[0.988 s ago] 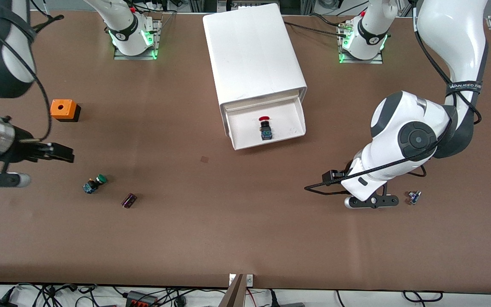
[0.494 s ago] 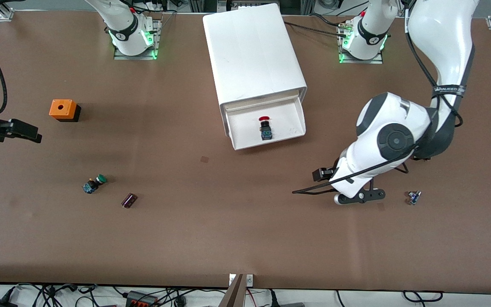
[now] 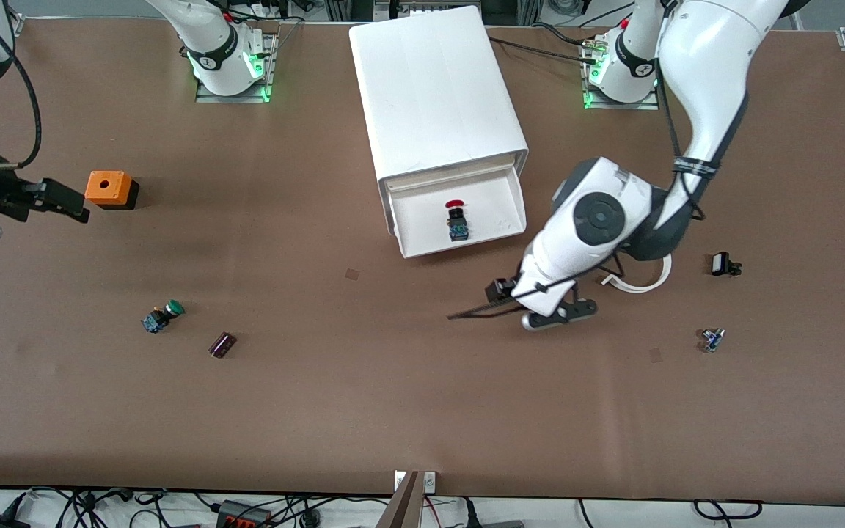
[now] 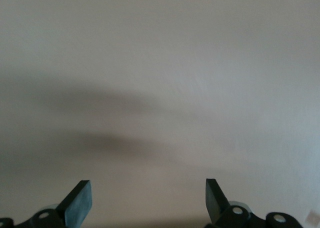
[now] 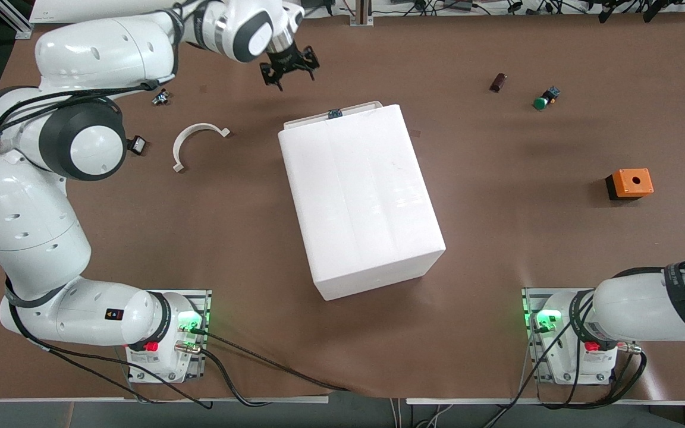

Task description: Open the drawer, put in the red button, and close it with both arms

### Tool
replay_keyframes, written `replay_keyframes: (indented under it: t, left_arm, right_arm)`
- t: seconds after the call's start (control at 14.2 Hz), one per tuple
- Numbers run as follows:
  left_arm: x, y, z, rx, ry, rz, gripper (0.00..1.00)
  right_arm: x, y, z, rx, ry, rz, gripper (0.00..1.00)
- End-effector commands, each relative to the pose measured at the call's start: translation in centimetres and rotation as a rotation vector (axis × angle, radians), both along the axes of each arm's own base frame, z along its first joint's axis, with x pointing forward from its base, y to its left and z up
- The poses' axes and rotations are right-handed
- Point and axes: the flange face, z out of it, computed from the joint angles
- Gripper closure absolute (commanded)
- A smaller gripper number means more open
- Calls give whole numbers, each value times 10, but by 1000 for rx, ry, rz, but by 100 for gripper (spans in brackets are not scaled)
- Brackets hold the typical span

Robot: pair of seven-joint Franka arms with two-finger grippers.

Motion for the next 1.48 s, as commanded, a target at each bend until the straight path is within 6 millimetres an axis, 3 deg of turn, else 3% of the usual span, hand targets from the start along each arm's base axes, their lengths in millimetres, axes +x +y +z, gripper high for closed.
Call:
replay_keyframes:
  t: [0.0, 0.56, 1.06, 1.41]
  left_arm:
    - [-35, -16, -2, 28, 8, -36, 0]
    - [-99, -68, -15, 85, 203, -160, 0]
    - [-141, -85, -29, 96, 292, -103, 0]
    - [-153, -93, -25, 91, 326, -93, 0]
  right_arm:
    - [-14, 2, 2, -11, -19, 10, 0]
    - [-6, -3, 2, -19, -19, 6, 0]
    - [-6, 0, 1, -18, -16, 9, 0]
    - [-6, 0, 4, -16, -22, 0, 0]
